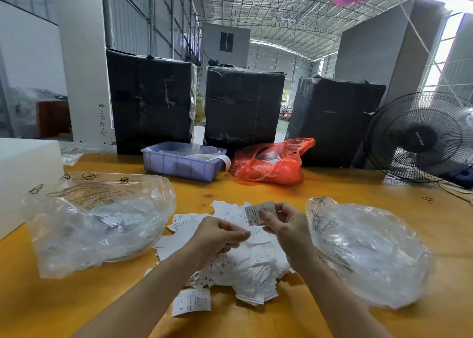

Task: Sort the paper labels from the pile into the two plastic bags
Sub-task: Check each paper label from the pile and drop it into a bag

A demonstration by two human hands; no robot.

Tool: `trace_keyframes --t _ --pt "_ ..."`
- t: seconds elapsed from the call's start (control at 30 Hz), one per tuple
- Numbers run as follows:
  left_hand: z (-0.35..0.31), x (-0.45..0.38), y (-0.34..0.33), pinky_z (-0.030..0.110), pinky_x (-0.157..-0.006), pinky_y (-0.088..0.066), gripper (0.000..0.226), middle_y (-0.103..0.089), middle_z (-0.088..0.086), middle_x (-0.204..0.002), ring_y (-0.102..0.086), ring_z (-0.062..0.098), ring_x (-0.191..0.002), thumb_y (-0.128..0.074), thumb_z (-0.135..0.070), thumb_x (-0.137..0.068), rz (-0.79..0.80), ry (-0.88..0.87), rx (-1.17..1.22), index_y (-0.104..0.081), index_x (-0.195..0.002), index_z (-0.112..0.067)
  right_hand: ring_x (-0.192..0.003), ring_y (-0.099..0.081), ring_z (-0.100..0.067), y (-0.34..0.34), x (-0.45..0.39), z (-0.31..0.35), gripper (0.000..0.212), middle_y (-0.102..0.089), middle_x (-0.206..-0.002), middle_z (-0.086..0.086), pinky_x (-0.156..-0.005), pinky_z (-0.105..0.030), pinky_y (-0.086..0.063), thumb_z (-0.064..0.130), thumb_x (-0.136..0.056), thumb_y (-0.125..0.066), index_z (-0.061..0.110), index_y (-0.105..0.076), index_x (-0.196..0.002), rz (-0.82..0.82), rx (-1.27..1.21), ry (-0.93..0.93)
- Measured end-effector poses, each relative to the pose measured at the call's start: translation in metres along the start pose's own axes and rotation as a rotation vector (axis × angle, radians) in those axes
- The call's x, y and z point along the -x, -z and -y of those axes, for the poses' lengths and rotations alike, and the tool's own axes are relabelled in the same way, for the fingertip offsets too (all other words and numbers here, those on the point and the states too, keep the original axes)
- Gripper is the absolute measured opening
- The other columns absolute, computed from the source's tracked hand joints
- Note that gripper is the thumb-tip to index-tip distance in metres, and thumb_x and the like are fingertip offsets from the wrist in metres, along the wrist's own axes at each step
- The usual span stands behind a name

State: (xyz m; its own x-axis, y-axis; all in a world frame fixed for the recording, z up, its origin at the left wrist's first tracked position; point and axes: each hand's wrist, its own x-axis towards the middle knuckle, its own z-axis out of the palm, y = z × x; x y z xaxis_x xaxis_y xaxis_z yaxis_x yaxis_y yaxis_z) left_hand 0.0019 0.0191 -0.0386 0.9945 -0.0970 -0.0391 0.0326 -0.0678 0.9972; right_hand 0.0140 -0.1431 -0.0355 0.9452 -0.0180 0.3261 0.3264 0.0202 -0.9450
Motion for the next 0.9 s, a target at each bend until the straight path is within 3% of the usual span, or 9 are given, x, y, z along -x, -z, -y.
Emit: trace_keyframes --t 0.3,0.63,0.9 --pt "-0.0018 0.0015 0.0006 0.014 -0.037 -0.033 0.006 -0.059 0.002 -0.048 -0.046 0.003 -0.036 -0.079 -0.006 -0.071 0.032 0.004 -0.02 -0.074 -0.07 -0.007 -0.068 -0.07 -0.021 0.0 0.0018 0.0003 0.005 -0.071 -0.083 -0.015 -0.063 -0.027 -0.055 0.005 -0.086 -0.065 0.004 -0.062 -0.091 0.044 0.021 -0.015" --pt "0.0002 -0.002 0.0023 0.015 -0.041 -0.034 0.009 -0.058 0.001 -0.049 -0.046 0.003 -0.039 -0.082 -0.009 -0.069 0.021 -0.009 -0.074 -0.075 -0.063 -0.013 -0.063 -0.069 -0.014 0.0003 0.0024 0.0013 0.005 -0.07 -0.08 -0.012 -0.059 -0.023 -0.054 0.005 -0.086 -0.065 0.009 -0.061 -0.086 0.038 0.068 0.02" --pt "0.0011 -0.0041 0.0029 0.016 -0.045 -0.037 0.011 -0.062 0.002 -0.055 -0.05 0.004 -0.045 -0.083 -0.008 -0.068 0.018 -0.003 -0.084 -0.076 -0.062 -0.014 -0.067 -0.071 -0.023 0.0009 0.0015 -0.0023 0.004 -0.071 -0.082 -0.014 -0.059 -0.027 -0.056 0.006 -0.088 -0.063 0.01 -0.061 -0.087 0.02 0.095 0.033"
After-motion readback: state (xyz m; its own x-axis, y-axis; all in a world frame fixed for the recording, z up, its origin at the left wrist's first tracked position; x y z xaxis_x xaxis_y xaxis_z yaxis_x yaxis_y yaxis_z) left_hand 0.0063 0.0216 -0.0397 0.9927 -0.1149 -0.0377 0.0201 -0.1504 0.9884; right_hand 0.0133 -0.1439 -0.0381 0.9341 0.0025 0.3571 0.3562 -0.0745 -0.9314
